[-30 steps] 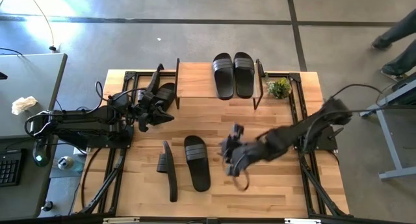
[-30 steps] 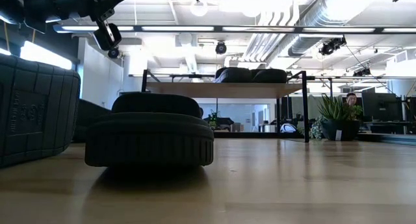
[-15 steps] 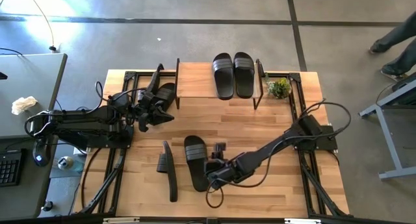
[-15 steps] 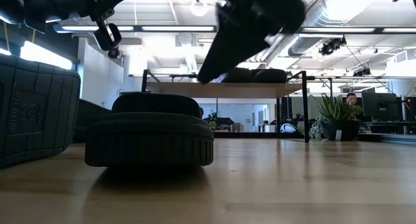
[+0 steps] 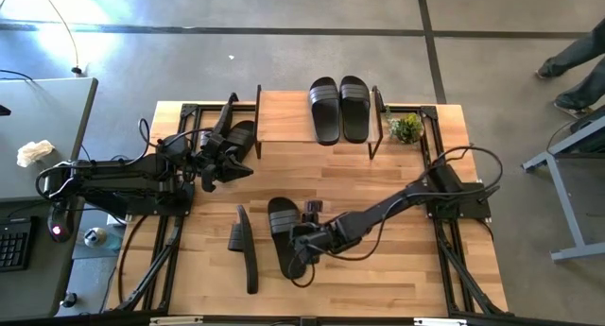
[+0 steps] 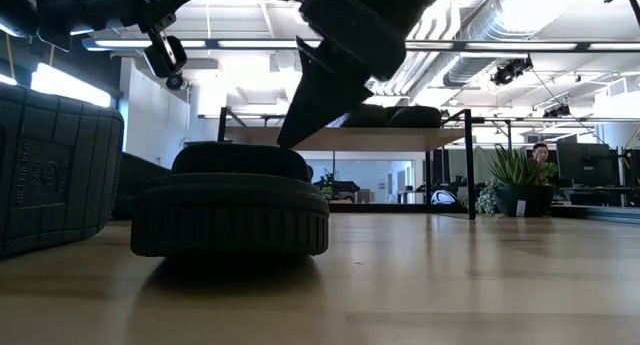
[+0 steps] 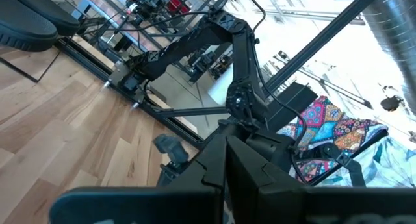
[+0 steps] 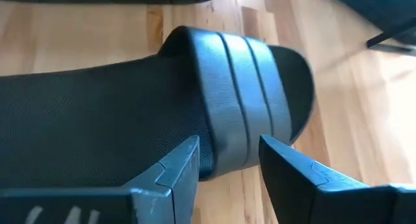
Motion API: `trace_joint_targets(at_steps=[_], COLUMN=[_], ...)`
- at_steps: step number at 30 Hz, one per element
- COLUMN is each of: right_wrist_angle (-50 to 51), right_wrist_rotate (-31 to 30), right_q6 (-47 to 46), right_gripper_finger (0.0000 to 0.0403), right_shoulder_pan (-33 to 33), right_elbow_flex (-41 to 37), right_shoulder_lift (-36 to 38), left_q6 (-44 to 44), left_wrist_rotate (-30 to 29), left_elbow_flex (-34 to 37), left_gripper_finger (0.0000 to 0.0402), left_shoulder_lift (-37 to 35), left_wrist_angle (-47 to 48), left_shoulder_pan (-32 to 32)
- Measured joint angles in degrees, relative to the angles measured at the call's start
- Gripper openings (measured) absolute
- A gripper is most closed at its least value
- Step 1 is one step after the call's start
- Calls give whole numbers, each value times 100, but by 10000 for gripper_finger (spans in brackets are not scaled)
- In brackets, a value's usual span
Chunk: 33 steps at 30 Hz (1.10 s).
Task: Pick and place slides into the shelf
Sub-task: Put the black slipper under the shelf
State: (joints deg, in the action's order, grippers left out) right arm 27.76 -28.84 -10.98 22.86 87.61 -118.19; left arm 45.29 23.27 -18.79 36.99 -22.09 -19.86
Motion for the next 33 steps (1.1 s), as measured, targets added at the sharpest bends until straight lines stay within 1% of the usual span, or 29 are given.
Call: trace_joint_targets(at_steps=[6, 15, 22, 29, 33], right_wrist_angle=[-175, -276, -233, -313, -373], right_wrist_rotate=[116, -466, -495, -477, -714], right_q6=[102, 67, 54, 52, -93], right_gripper_finger=[151, 151, 149, 115, 88], right_shoulder_pan=[-46, -66, -171, -232, -191], right_elbow_flex=[0, 0, 1, 8, 11], right_shoulder_lift=[-122, -215, -272, -494, -521], left_q6=[-1, -1, 1, 1, 1], left_wrist_rotate=[0, 0, 0, 0, 0], left_elbow_flex=[0, -2, -2, -2, -2], left_gripper_finger=[1, 1, 1, 1, 1], left_shoulder_lift=[0, 0, 2, 0, 0], left_wrist_angle=[1, 214, 278, 304, 304], left_shoulder_pan=[0, 0, 0, 0, 0])
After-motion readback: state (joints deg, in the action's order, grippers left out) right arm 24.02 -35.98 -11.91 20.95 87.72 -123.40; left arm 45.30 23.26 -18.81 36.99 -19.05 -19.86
